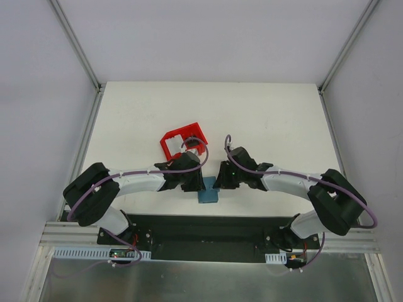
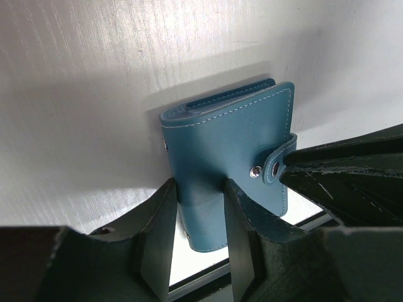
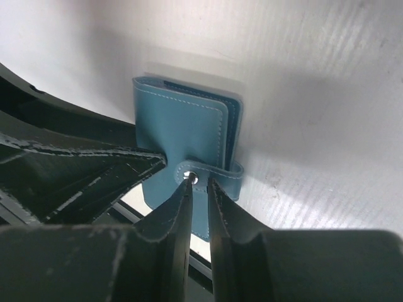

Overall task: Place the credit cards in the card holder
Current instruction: Close the card holder at the center of the board.

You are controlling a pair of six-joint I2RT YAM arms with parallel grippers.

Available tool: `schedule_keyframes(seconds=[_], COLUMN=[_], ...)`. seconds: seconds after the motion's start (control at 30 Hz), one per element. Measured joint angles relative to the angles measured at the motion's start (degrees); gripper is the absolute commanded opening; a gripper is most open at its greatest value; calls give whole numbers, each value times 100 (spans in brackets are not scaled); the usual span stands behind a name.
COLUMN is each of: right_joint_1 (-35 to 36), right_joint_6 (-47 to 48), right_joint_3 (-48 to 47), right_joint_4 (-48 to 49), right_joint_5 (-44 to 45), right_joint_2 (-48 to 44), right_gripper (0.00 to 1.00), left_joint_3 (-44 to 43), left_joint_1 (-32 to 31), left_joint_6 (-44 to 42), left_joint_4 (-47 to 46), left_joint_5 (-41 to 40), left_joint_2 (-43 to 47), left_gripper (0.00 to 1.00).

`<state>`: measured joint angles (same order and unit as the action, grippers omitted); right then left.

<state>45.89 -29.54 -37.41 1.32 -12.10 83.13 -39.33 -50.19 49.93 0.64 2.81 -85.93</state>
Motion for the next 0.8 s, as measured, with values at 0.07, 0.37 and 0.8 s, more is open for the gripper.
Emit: schedule_keyframes(seconds=[0.07, 0.37, 0.8], right_joint_1=[0, 103, 243], right_joint_6=[7, 0, 221], right_joint_3=[-72, -160, -538], right_joint_4=[0, 151, -332], right_joint_5=[-26, -52, 90], right_joint_2=[46, 238, 411], right_gripper=[17, 17, 17], left_joint_3=[0, -7, -17], left_joint_1=[0, 0, 0], left_joint_6=[0, 0, 0], left_joint_4=[0, 2, 7], left_joint_5=[2, 0, 2], left_joint_2=[-4, -11, -20], left_gripper=[31, 31, 31])
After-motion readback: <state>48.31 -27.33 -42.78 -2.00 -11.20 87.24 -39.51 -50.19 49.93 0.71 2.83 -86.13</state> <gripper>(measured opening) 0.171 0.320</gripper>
